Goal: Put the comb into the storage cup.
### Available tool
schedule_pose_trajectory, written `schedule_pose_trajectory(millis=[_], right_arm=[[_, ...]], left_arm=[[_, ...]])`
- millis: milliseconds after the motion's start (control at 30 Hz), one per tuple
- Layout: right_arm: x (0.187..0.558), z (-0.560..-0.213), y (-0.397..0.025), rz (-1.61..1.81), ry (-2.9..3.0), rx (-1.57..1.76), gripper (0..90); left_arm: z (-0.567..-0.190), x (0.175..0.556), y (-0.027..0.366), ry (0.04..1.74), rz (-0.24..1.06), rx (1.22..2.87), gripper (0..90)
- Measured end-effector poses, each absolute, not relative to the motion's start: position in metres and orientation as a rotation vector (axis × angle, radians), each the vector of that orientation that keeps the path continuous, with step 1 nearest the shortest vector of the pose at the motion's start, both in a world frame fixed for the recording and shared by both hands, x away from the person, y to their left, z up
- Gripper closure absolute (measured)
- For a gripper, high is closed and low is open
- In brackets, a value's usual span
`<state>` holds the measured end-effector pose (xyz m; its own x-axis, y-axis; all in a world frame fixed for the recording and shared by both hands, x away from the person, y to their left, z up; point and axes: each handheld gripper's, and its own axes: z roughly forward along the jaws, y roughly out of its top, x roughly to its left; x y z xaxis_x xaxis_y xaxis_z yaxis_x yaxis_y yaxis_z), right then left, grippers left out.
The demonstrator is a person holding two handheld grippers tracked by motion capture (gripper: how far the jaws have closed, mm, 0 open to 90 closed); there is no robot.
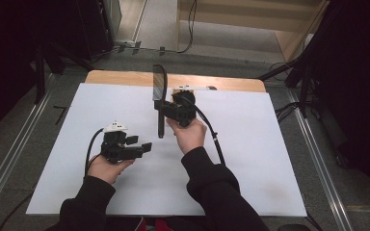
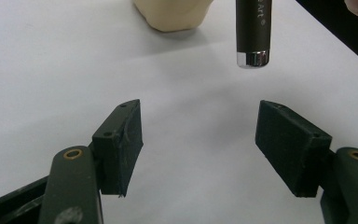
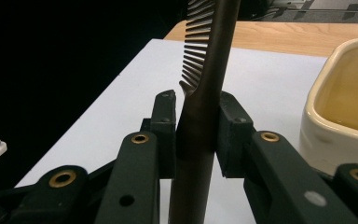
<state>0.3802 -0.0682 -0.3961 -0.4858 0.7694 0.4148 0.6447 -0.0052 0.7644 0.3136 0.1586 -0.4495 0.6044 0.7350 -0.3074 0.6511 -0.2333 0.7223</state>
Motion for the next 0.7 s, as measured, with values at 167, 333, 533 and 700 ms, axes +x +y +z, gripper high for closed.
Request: schedule_pose_trajectory(millis=[167, 333, 533, 700], right_arm=[[0.381, -0.395, -0.071, 1.519, 2.117, 1.526, 70.4], [0.382, -0.395, -0.073, 1.528, 2.105, 1.520, 70.4], [0.383, -0.393, -0.076, 1.530, 2.102, 1.517, 70.3], [0.384, -0.393, -0.079, 1.544, 2.098, 1.523, 70.4]], left_arm=[[-0.448, 0.313, 0.162, 1.073, 0.084, 1.979, 32.3], [-0.449, 0.313, 0.165, 1.047, 0.051, 2.011, 30.3], [-0.452, 0.312, 0.167, 1.022, 0.034, 2.049, 30.3], [-0.453, 0.311, 0.169, 1.019, 0.026, 2.054, 30.3]])
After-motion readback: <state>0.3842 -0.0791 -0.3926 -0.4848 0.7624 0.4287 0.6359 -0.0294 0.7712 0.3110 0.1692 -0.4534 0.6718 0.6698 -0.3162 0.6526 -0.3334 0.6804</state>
